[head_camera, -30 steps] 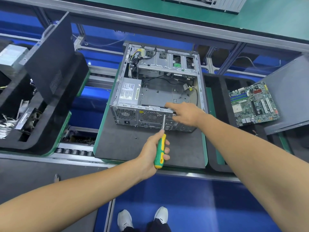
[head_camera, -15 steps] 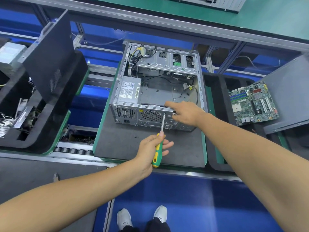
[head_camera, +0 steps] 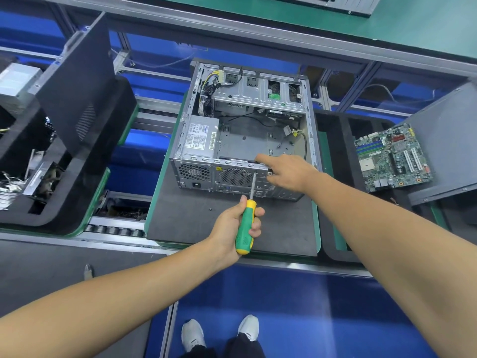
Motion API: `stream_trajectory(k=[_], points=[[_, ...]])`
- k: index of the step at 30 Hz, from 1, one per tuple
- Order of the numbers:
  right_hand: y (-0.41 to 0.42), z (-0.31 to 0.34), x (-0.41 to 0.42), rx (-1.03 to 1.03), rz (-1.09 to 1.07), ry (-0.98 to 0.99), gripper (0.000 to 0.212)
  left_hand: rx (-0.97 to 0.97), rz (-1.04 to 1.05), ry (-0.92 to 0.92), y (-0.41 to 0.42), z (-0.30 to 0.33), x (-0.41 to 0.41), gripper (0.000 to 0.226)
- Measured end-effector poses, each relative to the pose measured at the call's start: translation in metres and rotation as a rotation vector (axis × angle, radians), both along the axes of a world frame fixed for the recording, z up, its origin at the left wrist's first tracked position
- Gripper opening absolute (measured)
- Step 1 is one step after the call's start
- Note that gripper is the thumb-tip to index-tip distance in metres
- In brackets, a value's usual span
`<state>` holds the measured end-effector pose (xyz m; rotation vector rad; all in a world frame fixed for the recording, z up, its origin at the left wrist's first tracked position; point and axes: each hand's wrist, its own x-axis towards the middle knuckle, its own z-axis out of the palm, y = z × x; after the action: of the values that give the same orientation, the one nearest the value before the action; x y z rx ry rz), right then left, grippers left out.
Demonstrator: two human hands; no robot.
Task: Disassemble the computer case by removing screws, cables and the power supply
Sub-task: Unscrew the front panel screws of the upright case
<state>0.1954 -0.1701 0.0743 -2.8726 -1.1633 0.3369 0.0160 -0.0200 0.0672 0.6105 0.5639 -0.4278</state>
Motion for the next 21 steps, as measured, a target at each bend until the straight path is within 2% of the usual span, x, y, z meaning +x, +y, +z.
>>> stream_trajectory(k=[3, 7, 13, 17, 21], points=[[0.000, 0.000, -0.001, -0.005, 0.001, 0.007, 0.039, 0.062, -0.060, -0.035, 0.002, 0.002, 0.004, 0.026], [0.000, 0.001, -0.001, -0.004, -0.004, 0.008, 0.039, 0.256, -0.042, 0.025, 0.001, -0.002, 0.005, 0.050], [0.001, 0.000, -0.001, -0.013, -0.011, 0.018, 0.040, 0.438, 0.013, 0.052, 0.004, -0.006, 0.004, 0.047], [0.001, 0.000, -0.001, -0.008, -0.032, 0.035, 0.039, 0.501, 0.069, 0.091, 0.000, -0.008, -0.002, 0.050], [0.001, 0.002, -0.001, -0.006, -0.042, 0.041, 0.040, 0.481, 0.121, 0.070, -0.009, -0.006, -0.007, 0.049]])
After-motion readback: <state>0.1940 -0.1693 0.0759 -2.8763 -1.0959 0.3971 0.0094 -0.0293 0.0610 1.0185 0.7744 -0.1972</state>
